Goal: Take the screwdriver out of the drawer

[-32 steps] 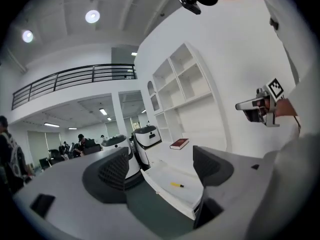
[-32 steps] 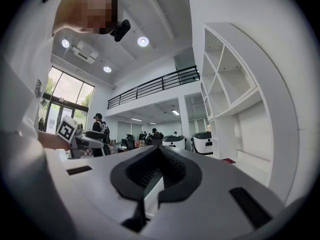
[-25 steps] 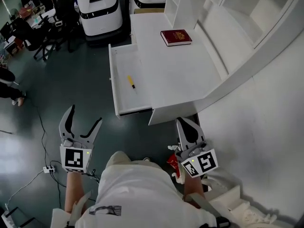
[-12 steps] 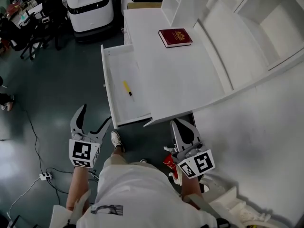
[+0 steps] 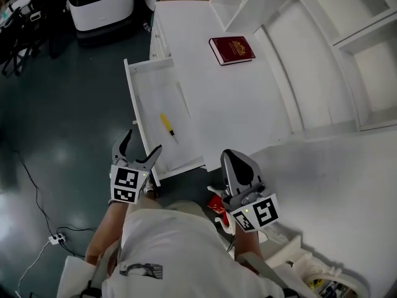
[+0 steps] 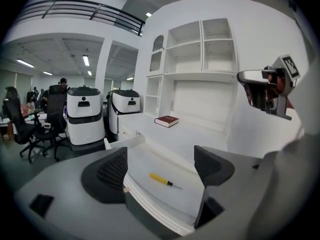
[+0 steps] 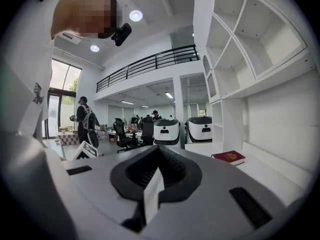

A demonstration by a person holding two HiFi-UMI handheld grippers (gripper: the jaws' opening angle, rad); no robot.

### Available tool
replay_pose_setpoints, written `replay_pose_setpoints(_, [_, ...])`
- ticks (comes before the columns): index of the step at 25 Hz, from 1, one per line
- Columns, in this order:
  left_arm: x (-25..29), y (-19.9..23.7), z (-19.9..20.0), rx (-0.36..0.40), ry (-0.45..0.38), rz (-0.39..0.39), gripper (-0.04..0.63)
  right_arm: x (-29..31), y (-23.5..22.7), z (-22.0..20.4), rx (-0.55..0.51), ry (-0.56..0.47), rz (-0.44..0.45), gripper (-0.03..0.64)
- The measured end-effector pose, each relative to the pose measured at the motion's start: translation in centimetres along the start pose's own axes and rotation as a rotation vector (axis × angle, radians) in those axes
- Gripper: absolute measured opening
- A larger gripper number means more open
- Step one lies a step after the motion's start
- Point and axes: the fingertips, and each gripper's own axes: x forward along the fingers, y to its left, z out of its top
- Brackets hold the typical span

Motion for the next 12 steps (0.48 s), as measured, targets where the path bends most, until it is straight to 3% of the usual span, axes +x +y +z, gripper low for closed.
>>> replay_pose_setpoints(7, [7.1, -0.6, -3.3, -0.113, 0.127, -0.111, 0.402, 2.4, -0.8, -0.5, 0.021, 0.043, -0.062, 0.009])
replay_pose_setpoints(12, [11.7, -0.7, -4.9, -0.154, 0.188, -0.081, 0.402, 2.5, -3.5, -1.6, 0.055, 0.063, -0.070, 0.009])
